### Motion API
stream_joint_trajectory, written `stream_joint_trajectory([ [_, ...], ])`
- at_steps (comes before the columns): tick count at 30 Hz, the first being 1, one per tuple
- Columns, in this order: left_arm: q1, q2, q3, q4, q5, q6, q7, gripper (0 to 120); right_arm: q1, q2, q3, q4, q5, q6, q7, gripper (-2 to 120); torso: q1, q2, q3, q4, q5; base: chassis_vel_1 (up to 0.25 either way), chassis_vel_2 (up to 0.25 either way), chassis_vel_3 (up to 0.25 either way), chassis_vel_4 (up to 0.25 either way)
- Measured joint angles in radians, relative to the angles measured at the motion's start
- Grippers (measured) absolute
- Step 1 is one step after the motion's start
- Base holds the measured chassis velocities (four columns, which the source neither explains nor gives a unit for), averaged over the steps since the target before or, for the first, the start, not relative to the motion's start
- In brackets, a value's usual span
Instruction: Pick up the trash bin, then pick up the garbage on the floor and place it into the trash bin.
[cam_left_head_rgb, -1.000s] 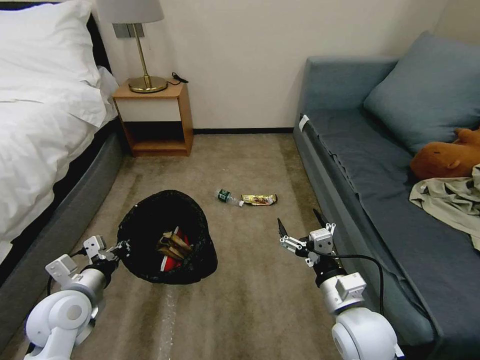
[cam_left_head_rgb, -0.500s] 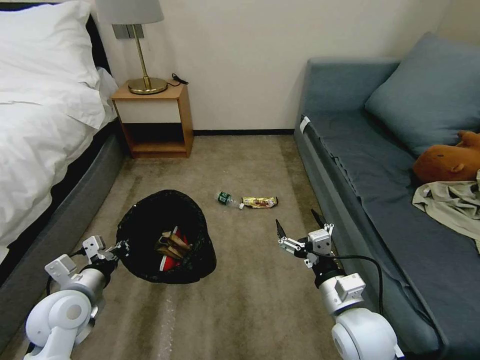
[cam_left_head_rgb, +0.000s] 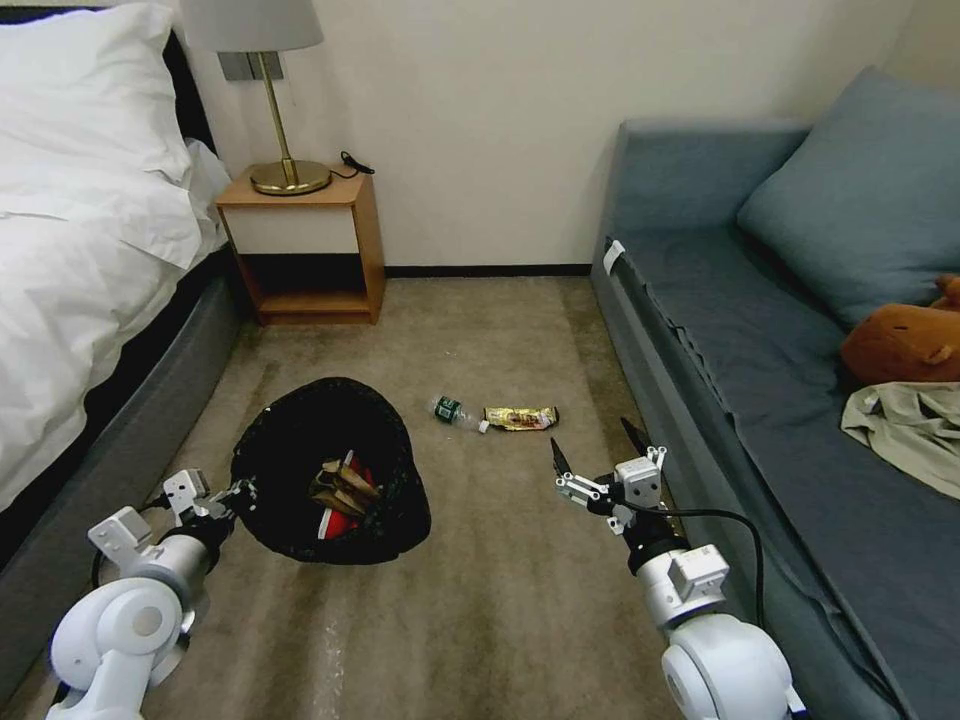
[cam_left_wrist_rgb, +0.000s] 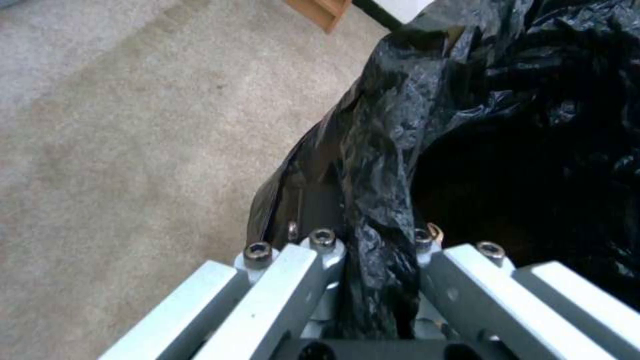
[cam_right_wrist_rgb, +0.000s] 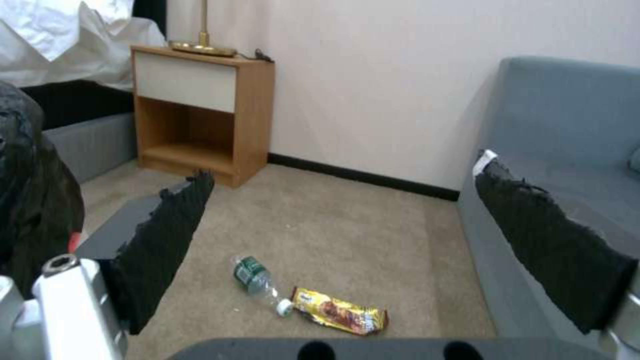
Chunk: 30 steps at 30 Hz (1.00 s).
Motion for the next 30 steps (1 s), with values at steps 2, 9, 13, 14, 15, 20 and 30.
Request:
stream_joint_trajectory([
  [2,-0.001,0.000,0.001,0.001,0.000,-0.001,0.000,3,0.000,0.000,0.000,-0.002,0.000,0.000,0.000,100,0.000,0.000,0.000,0.0000,0.0000,-0.059,0.076,0.060,-0.073],
  [9,-0.004,0.005,0.000,0.004,-0.003,-0.002,0.001,3,0.000,0.001,-0.005,-0.004,-0.001,-0.001,-0.001,100,0.000,0.000,0.000,0.0001,0.0000,-0.068,0.086,0.076,-0.076],
  [13,-0.006,0.005,-0.001,0.005,-0.006,-0.002,0.001,3,0.001,0.001,-0.009,-0.006,-0.002,-0.001,-0.003,100,0.000,0.000,0.000,0.0000,-0.0001,-0.074,0.073,0.084,-0.080],
  [14,-0.006,0.005,-0.001,0.006,-0.006,-0.003,0.001,3,0.001,0.001,-0.009,-0.006,-0.002,-0.001,-0.003,100,0.000,0.000,0.000,0.0000,0.0000,-0.080,0.075,0.097,-0.105],
  [15,-0.006,0.006,-0.001,0.006,-0.006,-0.003,0.001,3,0.002,0.001,-0.010,-0.006,-0.002,-0.001,-0.004,100,0.000,0.000,0.000,0.0000,0.0000,-0.113,0.104,0.087,-0.105],
  [20,-0.007,0.006,-0.002,0.008,-0.007,-0.003,0.002,3,0.002,0.001,-0.012,-0.008,-0.003,-0.002,-0.005,100,0.000,0.000,0.000,0.0001,-0.0001,-0.133,0.118,0.105,-0.113],
  [30,-0.008,0.008,-0.001,0.011,-0.010,-0.005,0.002,3,0.003,0.004,-0.014,-0.014,-0.004,-0.001,-0.006,100,0.000,0.000,0.000,0.0000,-0.0001,-0.127,0.128,0.125,-0.137],
])
